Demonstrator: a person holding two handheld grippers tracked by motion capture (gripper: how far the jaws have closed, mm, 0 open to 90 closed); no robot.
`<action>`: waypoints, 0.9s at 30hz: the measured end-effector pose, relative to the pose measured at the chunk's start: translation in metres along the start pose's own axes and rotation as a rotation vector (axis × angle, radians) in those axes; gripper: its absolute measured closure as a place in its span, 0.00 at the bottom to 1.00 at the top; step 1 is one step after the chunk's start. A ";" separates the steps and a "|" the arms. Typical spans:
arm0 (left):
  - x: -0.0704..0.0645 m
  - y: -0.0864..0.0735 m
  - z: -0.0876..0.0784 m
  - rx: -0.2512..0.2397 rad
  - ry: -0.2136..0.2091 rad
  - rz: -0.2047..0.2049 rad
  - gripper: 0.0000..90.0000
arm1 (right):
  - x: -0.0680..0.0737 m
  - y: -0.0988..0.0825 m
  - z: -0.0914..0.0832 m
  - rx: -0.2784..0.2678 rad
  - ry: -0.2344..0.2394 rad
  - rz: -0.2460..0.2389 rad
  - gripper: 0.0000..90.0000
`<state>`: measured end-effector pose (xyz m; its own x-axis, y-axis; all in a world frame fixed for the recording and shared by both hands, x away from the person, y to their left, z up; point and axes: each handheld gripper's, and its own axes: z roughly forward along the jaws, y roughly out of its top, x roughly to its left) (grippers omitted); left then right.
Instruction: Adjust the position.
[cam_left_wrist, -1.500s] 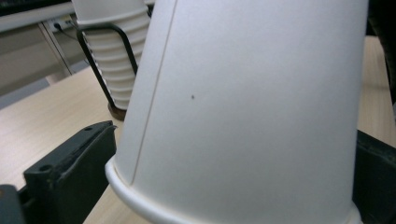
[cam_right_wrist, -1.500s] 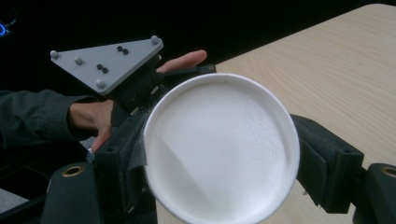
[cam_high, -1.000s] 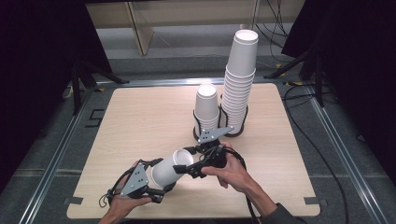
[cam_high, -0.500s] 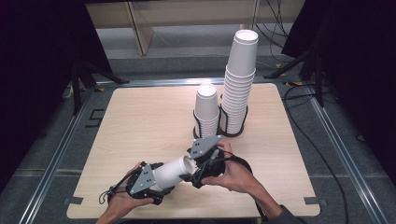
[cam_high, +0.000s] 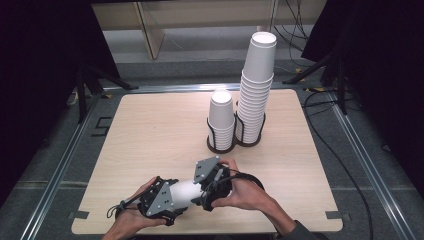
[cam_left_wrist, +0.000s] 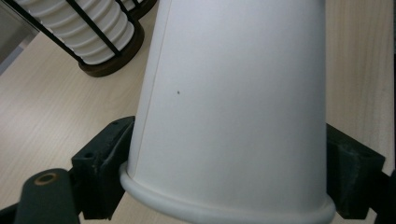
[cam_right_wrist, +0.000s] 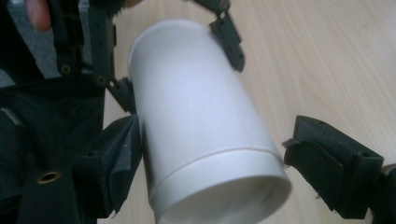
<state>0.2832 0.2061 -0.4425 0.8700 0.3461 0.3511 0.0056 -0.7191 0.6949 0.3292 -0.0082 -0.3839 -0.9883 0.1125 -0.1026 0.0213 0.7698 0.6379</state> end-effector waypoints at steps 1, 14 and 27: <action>-0.002 0.000 0.000 -0.015 -0.003 -0.017 0.17 | 0.001 0.000 0.002 0.008 0.008 -0.010 0.20; -0.003 0.002 -0.002 0.012 -0.017 0.053 0.17 | 0.006 -0.002 0.014 0.085 0.046 -0.055 0.23; -0.003 -0.001 0.001 0.001 -0.041 0.056 0.14 | 0.006 -0.005 0.020 0.112 0.084 -0.050 0.25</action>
<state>0.2811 0.2046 -0.4448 0.8885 0.2800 0.3635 -0.0434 -0.7373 0.6742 0.3262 0.0011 -0.4033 -0.9976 0.0227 -0.0648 -0.0162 0.8387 0.5443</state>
